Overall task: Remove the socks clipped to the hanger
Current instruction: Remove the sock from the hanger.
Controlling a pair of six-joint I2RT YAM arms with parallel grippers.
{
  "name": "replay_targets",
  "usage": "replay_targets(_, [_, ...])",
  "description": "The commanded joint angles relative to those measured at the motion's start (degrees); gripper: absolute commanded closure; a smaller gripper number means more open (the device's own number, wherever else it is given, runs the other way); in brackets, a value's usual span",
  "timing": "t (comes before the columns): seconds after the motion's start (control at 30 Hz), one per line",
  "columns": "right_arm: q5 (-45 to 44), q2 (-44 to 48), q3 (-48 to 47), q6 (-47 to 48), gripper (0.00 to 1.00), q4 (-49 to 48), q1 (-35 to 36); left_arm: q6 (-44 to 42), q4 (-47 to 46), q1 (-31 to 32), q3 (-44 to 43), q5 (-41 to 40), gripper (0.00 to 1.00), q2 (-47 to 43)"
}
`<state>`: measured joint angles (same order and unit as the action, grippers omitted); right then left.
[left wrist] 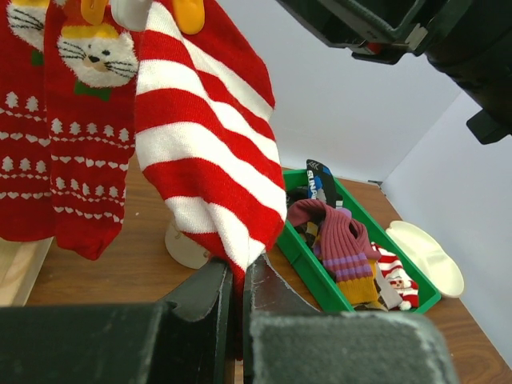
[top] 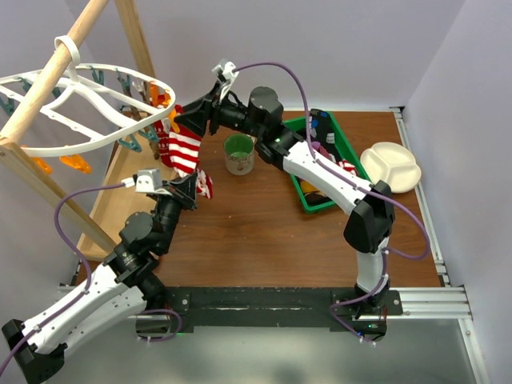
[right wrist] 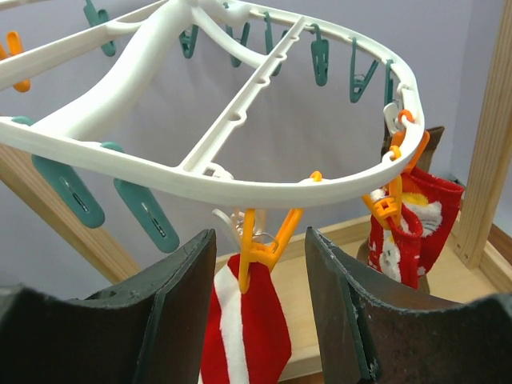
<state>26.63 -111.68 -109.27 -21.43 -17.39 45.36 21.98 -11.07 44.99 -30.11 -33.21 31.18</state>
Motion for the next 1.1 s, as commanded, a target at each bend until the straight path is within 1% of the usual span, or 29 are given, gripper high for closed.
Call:
replay_targets(0.0, [0.8,-1.0,-2.8,-0.3,0.48,-0.5,0.4,0.3,-1.7,-0.4,-0.7,0.3,1.0,0.2])
replay_targets(0.53, [0.3,-6.7,-10.5,-1.6,0.49,0.8,1.9,0.3,-1.6,-0.4,-0.7,0.5,1.0,0.2])
replay_targets(0.73, [0.8,-8.5,-12.9,-4.2,0.53,-0.4,1.9,0.3,-1.6,-0.4,-0.5,0.4,1.0,0.0])
replay_targets(0.8, [0.7,-8.9,-13.2,-5.0,0.56,-0.9,2.0,0.3,-1.6,-0.4,-0.4,0.5,1.0,0.0])
replay_targets(0.83, [0.6,-8.8,-13.2,-5.1,0.6,-1.2,1.9,0.3,-1.6,-0.4,-0.4,0.4,1.0,0.0])
replay_targets(0.87, [0.5,-8.6,-13.2,-5.4,0.66,-1.3,2.0,0.3,-1.5,-0.4,-0.5,0.4,1.0,-0.1])
replay_targets(0.97, [0.1,-8.4,-12.5,-5.8,0.82,-2.3,2.0,0.5,-1.2,-0.3,-0.2,0.5,1.0,-0.2])
replay_targets(1.0, [0.0,-8.4,-12.5,-6.0,0.95,-2.2,2.0,0.8,-1.1,-0.4,-0.2,0.6,1.0,-0.2])
replay_targets(1.03, [-0.1,-8.3,-12.5,-6.1,1.0,-2.2,2.0,1.0,-0.9,-0.4,-0.1,0.7,1.0,-0.2])
replay_targets(1.07, [-0.1,-8.2,-12.5,-6.2,1.0,-2.2,2.0,1.5,-0.1,-0.4,-0.1,1.1,1.0,-0.3])
